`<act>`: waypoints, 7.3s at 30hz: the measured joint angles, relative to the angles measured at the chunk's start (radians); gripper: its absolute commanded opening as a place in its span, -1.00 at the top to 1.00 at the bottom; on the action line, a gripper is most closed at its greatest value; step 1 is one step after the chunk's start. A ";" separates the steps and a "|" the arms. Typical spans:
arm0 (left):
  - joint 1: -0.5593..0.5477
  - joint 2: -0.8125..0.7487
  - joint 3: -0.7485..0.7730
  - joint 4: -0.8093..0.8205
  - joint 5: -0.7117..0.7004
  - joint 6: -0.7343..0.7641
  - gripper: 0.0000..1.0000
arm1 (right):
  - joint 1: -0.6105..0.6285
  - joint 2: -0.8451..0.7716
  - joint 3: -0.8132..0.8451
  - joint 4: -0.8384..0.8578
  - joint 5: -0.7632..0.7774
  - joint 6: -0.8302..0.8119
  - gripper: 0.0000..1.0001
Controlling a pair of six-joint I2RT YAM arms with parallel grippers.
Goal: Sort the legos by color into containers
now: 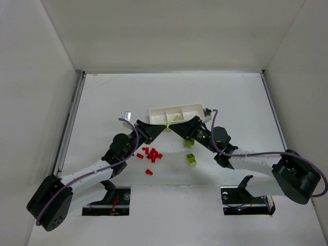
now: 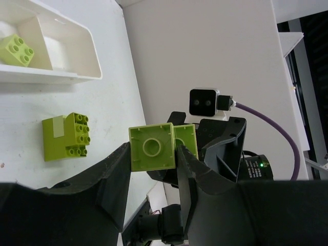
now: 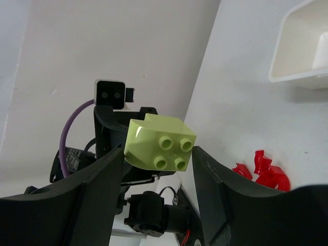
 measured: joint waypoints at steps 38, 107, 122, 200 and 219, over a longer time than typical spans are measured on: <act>0.010 -0.025 -0.023 0.011 0.049 0.014 0.70 | -0.009 0.069 0.032 0.034 -0.041 0.032 0.05; -0.069 0.834 0.831 -0.554 -0.341 0.754 0.04 | -0.180 -0.179 0.052 -0.595 0.413 -0.595 -0.09; -0.099 0.551 0.632 -0.558 -0.342 0.743 0.29 | -0.014 -0.183 0.053 -0.677 0.495 -0.629 0.25; -0.111 0.090 0.043 0.122 -0.211 0.027 -0.09 | 0.021 0.037 0.064 -0.035 0.231 0.161 0.43; -0.074 0.095 0.043 0.140 -0.229 0.010 0.54 | 0.015 0.283 0.041 0.368 0.175 0.411 0.43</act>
